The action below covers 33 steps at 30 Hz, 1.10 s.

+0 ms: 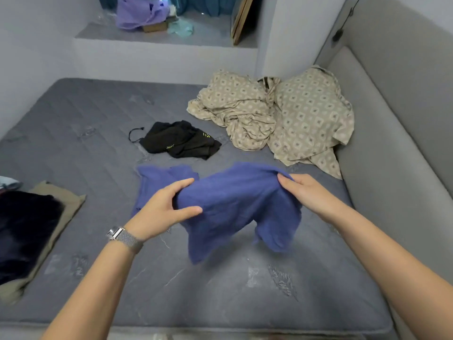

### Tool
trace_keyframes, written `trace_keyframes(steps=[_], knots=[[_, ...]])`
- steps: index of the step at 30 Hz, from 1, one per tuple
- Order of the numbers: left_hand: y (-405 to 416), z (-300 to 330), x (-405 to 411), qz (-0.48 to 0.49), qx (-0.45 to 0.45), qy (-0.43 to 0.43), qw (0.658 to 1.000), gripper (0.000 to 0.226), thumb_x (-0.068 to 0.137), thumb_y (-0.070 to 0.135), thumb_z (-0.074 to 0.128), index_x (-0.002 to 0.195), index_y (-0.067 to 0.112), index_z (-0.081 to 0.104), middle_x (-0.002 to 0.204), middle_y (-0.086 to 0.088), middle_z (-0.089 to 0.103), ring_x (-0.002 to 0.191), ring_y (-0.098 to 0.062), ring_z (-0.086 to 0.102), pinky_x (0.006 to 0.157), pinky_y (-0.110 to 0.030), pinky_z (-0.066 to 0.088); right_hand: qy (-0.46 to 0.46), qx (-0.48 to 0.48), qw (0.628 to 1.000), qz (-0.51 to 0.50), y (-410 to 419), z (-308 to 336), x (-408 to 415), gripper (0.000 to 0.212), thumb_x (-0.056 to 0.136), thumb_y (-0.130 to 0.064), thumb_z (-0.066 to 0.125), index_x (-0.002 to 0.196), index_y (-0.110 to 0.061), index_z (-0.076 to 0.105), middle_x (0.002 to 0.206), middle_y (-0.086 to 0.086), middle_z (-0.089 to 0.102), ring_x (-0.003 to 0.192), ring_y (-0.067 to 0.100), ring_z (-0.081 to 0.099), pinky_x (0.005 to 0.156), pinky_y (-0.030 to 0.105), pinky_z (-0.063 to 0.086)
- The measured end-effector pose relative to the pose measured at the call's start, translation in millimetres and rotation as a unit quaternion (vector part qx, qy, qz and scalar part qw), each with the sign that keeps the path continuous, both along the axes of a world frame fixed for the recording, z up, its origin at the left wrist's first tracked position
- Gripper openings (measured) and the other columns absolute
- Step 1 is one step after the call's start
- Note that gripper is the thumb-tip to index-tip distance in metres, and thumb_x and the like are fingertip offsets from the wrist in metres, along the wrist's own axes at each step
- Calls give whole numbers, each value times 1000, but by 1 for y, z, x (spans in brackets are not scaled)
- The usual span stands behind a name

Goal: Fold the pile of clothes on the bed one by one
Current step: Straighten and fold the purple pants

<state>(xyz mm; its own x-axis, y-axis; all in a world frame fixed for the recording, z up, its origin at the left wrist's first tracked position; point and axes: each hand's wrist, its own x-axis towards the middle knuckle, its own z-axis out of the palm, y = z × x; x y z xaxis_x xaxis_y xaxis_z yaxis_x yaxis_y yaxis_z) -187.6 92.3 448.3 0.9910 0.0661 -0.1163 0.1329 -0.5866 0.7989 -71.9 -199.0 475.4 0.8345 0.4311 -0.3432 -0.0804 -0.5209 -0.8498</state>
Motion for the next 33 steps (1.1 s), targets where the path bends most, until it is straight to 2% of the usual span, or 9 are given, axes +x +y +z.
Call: trace_keyframes(steps=[4, 7, 10, 17, 20, 23, 26, 29, 33], knots=[[-18, -41, 1, -53, 179, 17, 982, 62, 82, 16, 73, 137, 10, 47, 133, -4, 56, 123, -21, 52, 90, -8, 28, -11, -31, 999, 15, -24, -32, 23, 39, 98, -31, 50, 92, 4, 66, 79, 5, 64, 75, 13, 54, 67, 29, 37], [-22, -71, 8, -63, 255, 107, 959, 22, 89, 27, 64, 100, 8, 67, 101, -11, 70, 99, -29, 63, 69, -24, 33, -63, -70, 993, 64, -27, -73, 33, 29, 98, -27, 51, 90, -8, 71, 80, 7, 69, 75, 13, 56, 66, 27, 39], [-15, -107, 15, -125, 344, 216, 905, 33, 88, 41, 62, 92, 8, 65, 98, -13, 67, 94, -30, 61, 70, -30, 36, -102, -97, 987, 82, -24, -116, 36, 24, 99, -23, 48, 94, -19, 71, 90, 3, 72, 85, 14, 62, 69, 17, 40], [6, -245, -7, -67, 221, 201, 952, 69, 67, 79, 35, 76, 15, 58, 74, -4, 63, 70, -19, 56, 71, -34, 45, -150, -141, 978, 5, -44, -260, 36, 25, 100, -22, 46, 94, -14, 69, 85, 4, 67, 87, 22, 59, 70, 23, 39], [-1, -301, -16, 8, 155, 162, 975, 54, 76, 73, 56, 66, 20, 57, 59, 7, 59, 61, -11, 51, 62, -22, 41, -224, -237, 945, -19, -61, -322, 33, 28, 97, -32, 45, 96, -23, 71, 101, 5, 64, 103, 31, 54, 88, 36, 41], [-1, -344, -29, -21, 224, 133, 965, 47, 63, 66, 73, 65, 24, 52, 58, 9, 55, 59, -15, 53, 56, -26, 39, -271, -217, 935, -74, -69, -353, 22, 28, 97, -24, 48, 80, -20, 70, 89, 14, 62, 95, 36, 56, 72, 28, 30], [4, -371, -36, -46, 328, 122, 936, 31, 75, 50, 73, 85, 23, 61, 82, -5, 67, 83, -31, 63, 64, -34, 44, -298, -172, 931, -121, -75, -361, 20, 29, 97, -20, 50, 79, -2, 65, 77, 23, 61, 84, 27, 61, 63, 29, 24], [15, -381, -36, -17, 416, 34, 908, 32, 83, 51, 64, 84, 19, 58, 87, -9, 68, 87, -34, 64, 66, -35, 39, -183, -106, 972, -101, -79, -360, 26, 35, 96, -34, 54, 74, -7, 59, 68, 12, 47, 71, 19, 44, 62, 33, 27], [28, -378, -54, 8, 497, 52, 866, 34, 80, 55, 63, 83, 22, 59, 92, -3, 64, 95, -28, 61, 76, -35, 38, 33, -120, 992, 21, -102, -329, 5, 45, 91, -48, 57, 92, -4, 69, 66, 12, 59, 53, 20, 49, 44, 24, 33]])
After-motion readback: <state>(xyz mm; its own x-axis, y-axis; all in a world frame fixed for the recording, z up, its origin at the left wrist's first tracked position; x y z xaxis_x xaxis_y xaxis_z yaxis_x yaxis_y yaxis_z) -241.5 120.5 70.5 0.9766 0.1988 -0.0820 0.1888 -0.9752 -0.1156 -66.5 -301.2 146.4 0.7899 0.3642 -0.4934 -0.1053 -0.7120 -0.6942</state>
